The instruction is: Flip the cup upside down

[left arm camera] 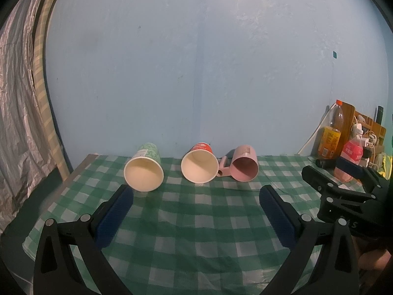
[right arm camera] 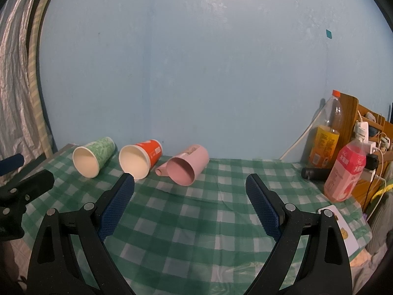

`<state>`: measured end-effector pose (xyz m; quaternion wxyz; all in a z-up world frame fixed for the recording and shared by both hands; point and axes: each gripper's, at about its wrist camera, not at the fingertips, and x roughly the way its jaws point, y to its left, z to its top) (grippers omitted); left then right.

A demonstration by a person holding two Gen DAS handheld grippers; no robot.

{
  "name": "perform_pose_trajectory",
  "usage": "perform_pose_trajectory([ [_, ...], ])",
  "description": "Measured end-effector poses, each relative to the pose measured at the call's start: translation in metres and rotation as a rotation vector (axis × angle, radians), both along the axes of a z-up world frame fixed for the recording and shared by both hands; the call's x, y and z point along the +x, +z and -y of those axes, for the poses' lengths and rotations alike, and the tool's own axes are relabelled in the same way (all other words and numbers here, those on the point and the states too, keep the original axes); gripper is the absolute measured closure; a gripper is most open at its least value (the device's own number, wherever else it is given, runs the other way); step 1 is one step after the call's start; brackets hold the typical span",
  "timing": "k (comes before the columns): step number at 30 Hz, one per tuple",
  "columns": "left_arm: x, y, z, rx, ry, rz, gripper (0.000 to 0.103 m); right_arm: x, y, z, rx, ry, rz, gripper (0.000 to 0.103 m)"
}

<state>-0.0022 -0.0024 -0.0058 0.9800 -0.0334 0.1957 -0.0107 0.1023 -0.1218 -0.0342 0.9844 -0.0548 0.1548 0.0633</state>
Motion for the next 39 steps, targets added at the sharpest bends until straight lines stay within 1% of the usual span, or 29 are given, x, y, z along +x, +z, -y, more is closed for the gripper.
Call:
perform_pose_trajectory([
  [25,-0.0037,-0.0041,0.0040,-0.016,-0.006,-0.010,0.000,0.0009,-0.0030,-0.0028,0.000,0.003,-0.004,0.012],
  [39,-0.0027,-0.0006,0.0051,-0.031,-0.010,-0.018,0.000,-0.0012,-0.0049,-0.0032,-0.003,-0.002,-0.007,0.012],
])
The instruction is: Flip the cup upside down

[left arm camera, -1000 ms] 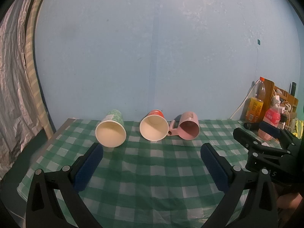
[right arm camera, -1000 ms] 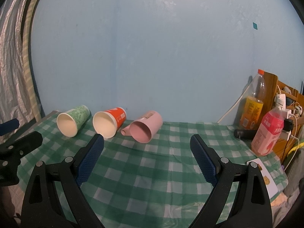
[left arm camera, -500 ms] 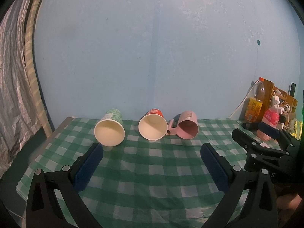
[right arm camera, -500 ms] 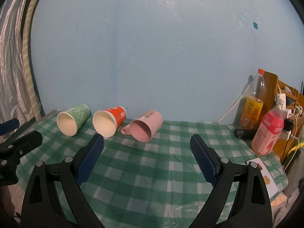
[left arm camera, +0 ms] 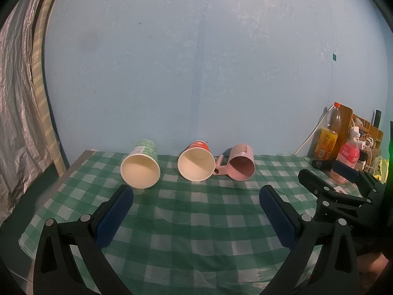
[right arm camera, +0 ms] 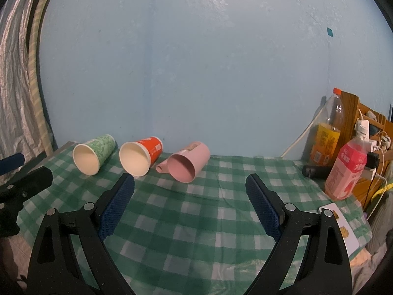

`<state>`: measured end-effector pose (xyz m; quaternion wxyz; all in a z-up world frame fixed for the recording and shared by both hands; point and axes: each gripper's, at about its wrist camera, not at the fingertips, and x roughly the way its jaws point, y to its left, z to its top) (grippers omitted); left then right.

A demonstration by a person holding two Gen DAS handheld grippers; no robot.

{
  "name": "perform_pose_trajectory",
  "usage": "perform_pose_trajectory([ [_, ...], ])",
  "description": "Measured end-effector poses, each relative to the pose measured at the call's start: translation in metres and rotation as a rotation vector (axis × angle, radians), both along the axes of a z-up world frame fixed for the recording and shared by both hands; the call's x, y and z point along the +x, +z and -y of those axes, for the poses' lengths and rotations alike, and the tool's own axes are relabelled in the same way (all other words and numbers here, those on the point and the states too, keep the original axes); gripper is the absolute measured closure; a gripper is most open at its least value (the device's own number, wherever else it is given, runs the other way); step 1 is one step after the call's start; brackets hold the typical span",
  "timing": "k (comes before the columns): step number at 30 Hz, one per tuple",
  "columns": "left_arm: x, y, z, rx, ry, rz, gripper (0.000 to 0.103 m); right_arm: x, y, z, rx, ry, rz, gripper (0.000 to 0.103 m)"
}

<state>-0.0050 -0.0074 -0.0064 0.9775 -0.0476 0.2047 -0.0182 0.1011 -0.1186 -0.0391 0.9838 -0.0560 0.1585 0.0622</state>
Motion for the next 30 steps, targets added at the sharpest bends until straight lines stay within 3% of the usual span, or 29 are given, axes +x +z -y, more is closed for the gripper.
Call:
perform_pose_trajectory([
  [16,0.008,0.002,0.001,0.026,0.015,-0.026,0.000,0.005,0.002,0.002,0.001,0.008,-0.025,0.012],
  [22,0.032,0.003,-0.010,-0.003,0.001,-0.090,0.000,0.019,0.008,0.000,0.014,0.045,-0.057,0.012],
  [30,0.072,0.019,-0.017,0.043,0.021,-0.142,0.000,0.044,0.026,0.000,0.055,0.112,-0.098,0.012],
])
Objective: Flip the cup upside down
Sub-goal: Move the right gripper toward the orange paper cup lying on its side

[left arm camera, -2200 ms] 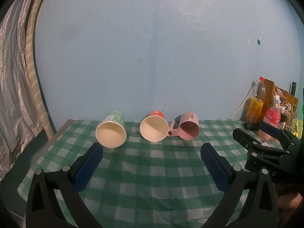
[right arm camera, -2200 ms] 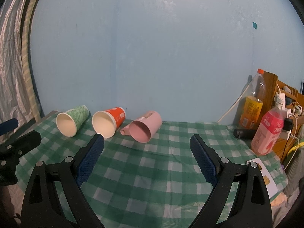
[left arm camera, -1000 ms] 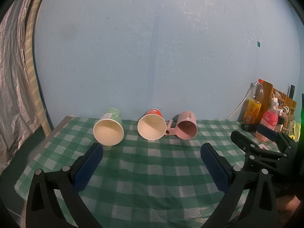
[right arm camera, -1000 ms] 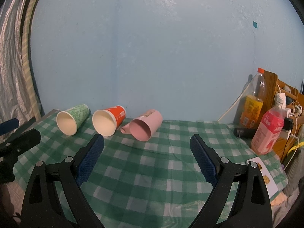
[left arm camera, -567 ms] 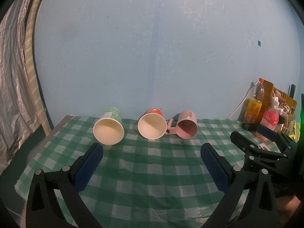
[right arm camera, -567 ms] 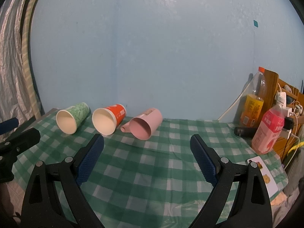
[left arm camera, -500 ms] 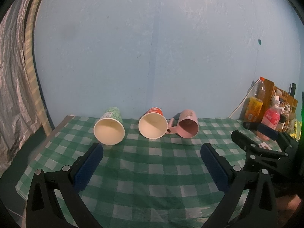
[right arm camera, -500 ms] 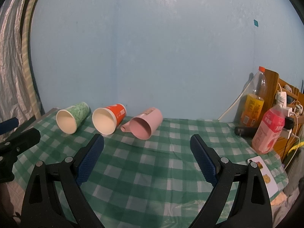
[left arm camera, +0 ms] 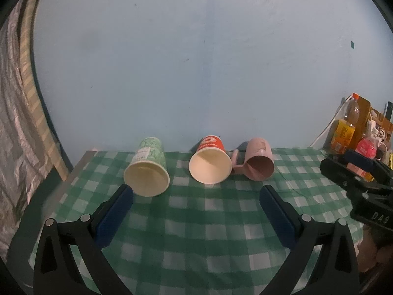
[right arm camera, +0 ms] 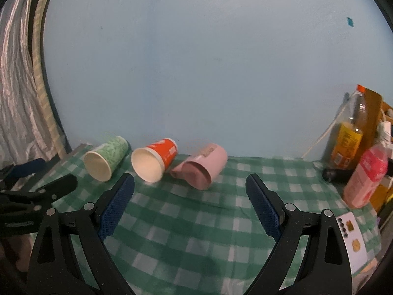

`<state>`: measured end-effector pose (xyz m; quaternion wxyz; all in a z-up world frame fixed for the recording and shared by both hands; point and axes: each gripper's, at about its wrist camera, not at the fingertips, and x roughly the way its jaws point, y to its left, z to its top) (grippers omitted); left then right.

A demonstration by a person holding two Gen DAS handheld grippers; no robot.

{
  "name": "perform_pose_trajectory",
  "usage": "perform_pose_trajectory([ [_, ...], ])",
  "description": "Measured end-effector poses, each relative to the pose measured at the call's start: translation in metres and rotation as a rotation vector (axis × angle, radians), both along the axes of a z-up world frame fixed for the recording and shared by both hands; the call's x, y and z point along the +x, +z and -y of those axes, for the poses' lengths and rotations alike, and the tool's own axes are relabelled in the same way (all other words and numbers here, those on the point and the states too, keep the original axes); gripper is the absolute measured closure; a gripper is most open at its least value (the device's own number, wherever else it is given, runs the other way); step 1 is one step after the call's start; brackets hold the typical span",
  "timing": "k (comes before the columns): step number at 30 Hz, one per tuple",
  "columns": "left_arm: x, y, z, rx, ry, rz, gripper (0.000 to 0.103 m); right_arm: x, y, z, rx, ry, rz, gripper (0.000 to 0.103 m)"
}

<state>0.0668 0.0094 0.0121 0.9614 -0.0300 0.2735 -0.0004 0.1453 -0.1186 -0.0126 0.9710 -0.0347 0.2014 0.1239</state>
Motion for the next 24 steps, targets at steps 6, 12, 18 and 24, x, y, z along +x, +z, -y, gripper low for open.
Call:
perform_pose_trajectory([
  [6,0.038,0.012,0.005,0.023,-0.035,-0.069,0.000,0.029,0.018,0.001,0.018,0.045,-0.043,0.012],
  [12,0.078,0.021,0.012,0.004,-0.072,-0.134,0.000,0.063,0.033,0.003,0.041,0.072,-0.109,0.012],
  [18,0.120,0.015,0.024,0.014,-0.088,-0.212,0.000,0.100,0.041,0.003,0.047,0.099,-0.176,0.012],
  [24,0.151,0.003,0.032,0.047,-0.090,-0.260,0.000,0.137,0.037,-0.003,0.041,0.120,-0.267,0.012],
])
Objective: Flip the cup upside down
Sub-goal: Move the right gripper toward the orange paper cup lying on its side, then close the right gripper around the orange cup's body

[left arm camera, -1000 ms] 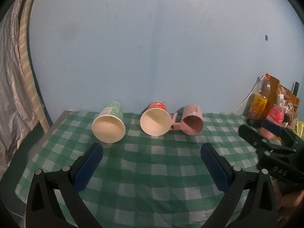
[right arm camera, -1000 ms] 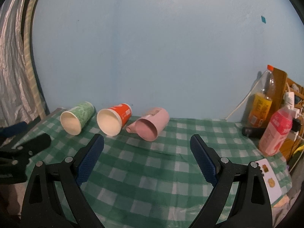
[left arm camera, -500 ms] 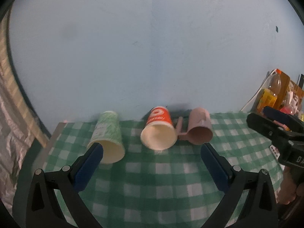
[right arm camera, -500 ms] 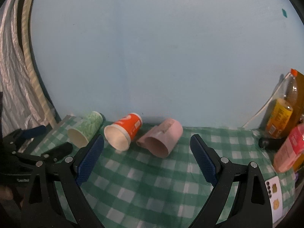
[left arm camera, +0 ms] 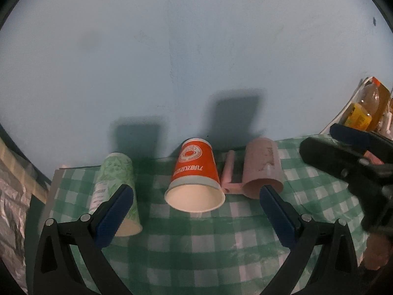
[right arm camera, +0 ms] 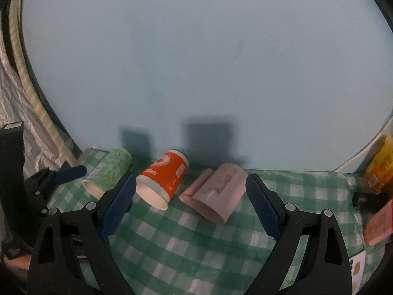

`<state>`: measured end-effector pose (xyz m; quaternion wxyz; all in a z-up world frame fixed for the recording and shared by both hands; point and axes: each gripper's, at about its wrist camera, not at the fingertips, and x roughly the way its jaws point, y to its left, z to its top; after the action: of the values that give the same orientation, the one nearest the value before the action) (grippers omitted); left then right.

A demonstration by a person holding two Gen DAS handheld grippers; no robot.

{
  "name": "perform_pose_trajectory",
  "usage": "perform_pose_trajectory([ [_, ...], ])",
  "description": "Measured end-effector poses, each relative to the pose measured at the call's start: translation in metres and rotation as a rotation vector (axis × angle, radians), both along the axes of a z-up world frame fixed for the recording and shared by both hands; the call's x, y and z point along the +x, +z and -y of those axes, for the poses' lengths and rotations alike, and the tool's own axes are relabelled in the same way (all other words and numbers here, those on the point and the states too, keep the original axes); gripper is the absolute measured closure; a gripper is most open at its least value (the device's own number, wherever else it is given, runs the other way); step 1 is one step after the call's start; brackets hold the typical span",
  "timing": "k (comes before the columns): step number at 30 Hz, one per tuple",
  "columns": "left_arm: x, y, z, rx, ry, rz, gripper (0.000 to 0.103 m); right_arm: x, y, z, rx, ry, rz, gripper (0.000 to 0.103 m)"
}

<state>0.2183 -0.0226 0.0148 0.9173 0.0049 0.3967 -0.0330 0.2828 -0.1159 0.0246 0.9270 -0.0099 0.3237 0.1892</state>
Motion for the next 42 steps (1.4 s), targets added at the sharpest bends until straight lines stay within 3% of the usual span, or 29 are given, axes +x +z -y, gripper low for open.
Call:
perform_pose_trajectory([
  [4,0.025,-0.012,0.004,0.006,0.002,-0.047,0.000,0.023,-0.011,-0.007,-0.002,0.026,-0.072,0.014],
  [9,0.058,-0.036,0.007,0.011,0.003,-0.148,0.000,0.053,-0.028,-0.010,-0.004,0.029,-0.156,0.027],
  [13,0.080,-0.053,0.007,0.034,0.029,-0.193,0.000,0.071,-0.038,-0.012,-0.014,0.024,-0.208,0.029],
  [20,0.110,-0.076,0.004,0.055,0.042,-0.242,0.000,0.079,-0.046,-0.011,-0.031,0.014,-0.229,0.029],
  [25,0.128,-0.086,-0.007,0.017,0.048,-0.270,0.000,0.081,-0.051,-0.014,-0.038,0.017,-0.236,0.029],
  [28,0.139,-0.092,-0.017,-0.012,0.053,-0.295,0.009,0.083,-0.052,-0.015,-0.038,0.016,-0.242,0.029],
  [30,0.145,-0.099,-0.026,-0.035,0.056,-0.323,0.025,0.086,-0.052,-0.016,-0.035,0.013,-0.248,0.029],
  [31,0.148,-0.102,-0.029,-0.044,0.058,-0.334,0.028,0.086,-0.051,-0.017,-0.032,0.012,-0.252,0.029],
  [42,0.135,-0.102,-0.048,-0.047,0.014,-0.300,0.028,0.079,-0.052,-0.011,-0.012,0.021,-0.245,0.029],
])
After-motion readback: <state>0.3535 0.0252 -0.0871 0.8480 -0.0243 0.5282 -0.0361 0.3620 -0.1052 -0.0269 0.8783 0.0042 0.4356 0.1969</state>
